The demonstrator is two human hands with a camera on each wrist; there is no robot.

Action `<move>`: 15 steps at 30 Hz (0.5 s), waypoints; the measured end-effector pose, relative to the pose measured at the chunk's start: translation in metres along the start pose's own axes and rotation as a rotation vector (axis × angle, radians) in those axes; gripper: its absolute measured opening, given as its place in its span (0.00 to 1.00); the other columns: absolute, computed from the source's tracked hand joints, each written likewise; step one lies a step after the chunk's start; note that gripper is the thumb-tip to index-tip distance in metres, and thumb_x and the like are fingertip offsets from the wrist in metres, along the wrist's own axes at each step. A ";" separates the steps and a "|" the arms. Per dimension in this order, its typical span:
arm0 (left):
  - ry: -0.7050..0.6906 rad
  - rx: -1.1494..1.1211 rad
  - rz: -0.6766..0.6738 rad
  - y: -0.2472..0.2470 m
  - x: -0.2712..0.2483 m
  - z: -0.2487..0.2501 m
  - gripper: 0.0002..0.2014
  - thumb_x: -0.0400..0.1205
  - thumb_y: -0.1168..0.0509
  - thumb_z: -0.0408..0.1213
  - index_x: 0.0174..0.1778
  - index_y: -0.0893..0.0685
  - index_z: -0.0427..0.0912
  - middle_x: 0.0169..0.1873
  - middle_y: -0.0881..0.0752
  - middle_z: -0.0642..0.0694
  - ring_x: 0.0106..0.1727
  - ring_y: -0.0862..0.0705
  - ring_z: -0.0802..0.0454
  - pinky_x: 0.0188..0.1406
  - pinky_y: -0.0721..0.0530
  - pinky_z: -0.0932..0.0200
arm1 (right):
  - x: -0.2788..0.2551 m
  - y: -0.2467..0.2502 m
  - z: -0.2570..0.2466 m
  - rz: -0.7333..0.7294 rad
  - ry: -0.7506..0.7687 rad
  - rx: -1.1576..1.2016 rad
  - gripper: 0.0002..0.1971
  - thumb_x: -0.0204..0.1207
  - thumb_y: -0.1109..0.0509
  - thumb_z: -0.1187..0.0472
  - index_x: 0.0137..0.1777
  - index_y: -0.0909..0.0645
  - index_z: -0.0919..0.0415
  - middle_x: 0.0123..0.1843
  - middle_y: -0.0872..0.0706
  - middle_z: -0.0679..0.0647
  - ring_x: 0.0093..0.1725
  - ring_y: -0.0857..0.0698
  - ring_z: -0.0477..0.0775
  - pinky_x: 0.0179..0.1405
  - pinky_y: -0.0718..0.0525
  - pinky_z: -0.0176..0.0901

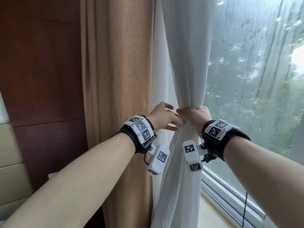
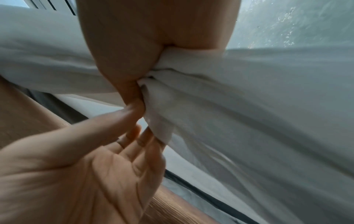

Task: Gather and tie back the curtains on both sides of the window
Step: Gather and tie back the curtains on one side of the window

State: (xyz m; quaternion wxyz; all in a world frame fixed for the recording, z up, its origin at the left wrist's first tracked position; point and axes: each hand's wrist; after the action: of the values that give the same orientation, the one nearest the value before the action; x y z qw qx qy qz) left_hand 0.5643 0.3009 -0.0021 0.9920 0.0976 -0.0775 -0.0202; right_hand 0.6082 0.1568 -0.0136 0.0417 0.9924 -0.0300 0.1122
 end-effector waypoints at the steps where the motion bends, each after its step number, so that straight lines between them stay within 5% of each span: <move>1: 0.026 0.012 0.026 0.001 0.002 -0.001 0.35 0.73 0.21 0.21 0.72 0.30 0.40 0.57 0.11 0.37 0.55 0.10 0.47 0.44 0.07 0.55 | 0.002 0.000 0.000 0.010 0.006 -0.003 0.15 0.64 0.16 0.56 0.47 0.09 0.64 0.41 0.07 0.59 0.44 0.07 0.65 0.50 0.06 0.59; 5: 0.095 0.159 0.078 0.008 0.007 -0.006 0.51 0.67 0.13 0.42 0.82 0.35 0.46 0.75 0.23 0.43 0.75 0.22 0.45 0.72 0.18 0.45 | 0.005 -0.002 0.004 0.022 0.017 0.029 0.05 0.71 0.24 0.60 0.42 0.14 0.61 0.38 0.11 0.57 0.40 0.13 0.62 0.43 0.14 0.52; 8: 0.100 0.103 -0.004 0.008 0.002 -0.008 0.54 0.74 0.17 0.43 0.90 0.45 0.49 0.82 0.28 0.44 0.82 0.28 0.45 0.77 0.27 0.47 | 0.002 -0.002 0.005 0.000 0.020 0.043 0.04 0.77 0.24 0.61 0.43 0.14 0.61 0.37 0.10 0.54 0.35 0.13 0.56 0.37 0.17 0.44; 11: 0.091 0.048 -0.110 0.005 -0.004 -0.007 0.48 0.79 0.22 0.32 0.90 0.44 0.49 0.77 0.19 0.40 0.77 0.20 0.43 0.77 0.21 0.43 | -0.003 -0.004 0.003 -0.029 0.033 0.028 0.09 0.75 0.18 0.56 0.48 0.10 0.61 0.40 0.07 0.55 0.40 0.09 0.58 0.41 0.11 0.48; 15: 0.044 0.014 -0.144 0.005 -0.003 -0.006 0.32 0.80 0.24 0.26 0.79 0.26 0.43 0.54 0.08 0.41 0.56 0.08 0.46 0.65 0.12 0.46 | -0.007 -0.006 0.000 -0.064 0.035 0.029 0.20 0.64 0.12 0.50 0.54 0.08 0.58 0.45 0.04 0.55 0.46 0.04 0.58 0.51 0.05 0.57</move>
State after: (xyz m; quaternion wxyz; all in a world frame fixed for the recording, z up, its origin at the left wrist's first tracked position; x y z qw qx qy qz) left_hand 0.5628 0.3072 -0.0069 0.9887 0.1101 -0.0485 -0.0890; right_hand 0.6020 0.1631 -0.0158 0.0313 0.9912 0.0042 0.1288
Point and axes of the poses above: each hand's wrist, its own x-axis towards the middle knuckle, its own y-axis out of the back of the hand, z = x × y
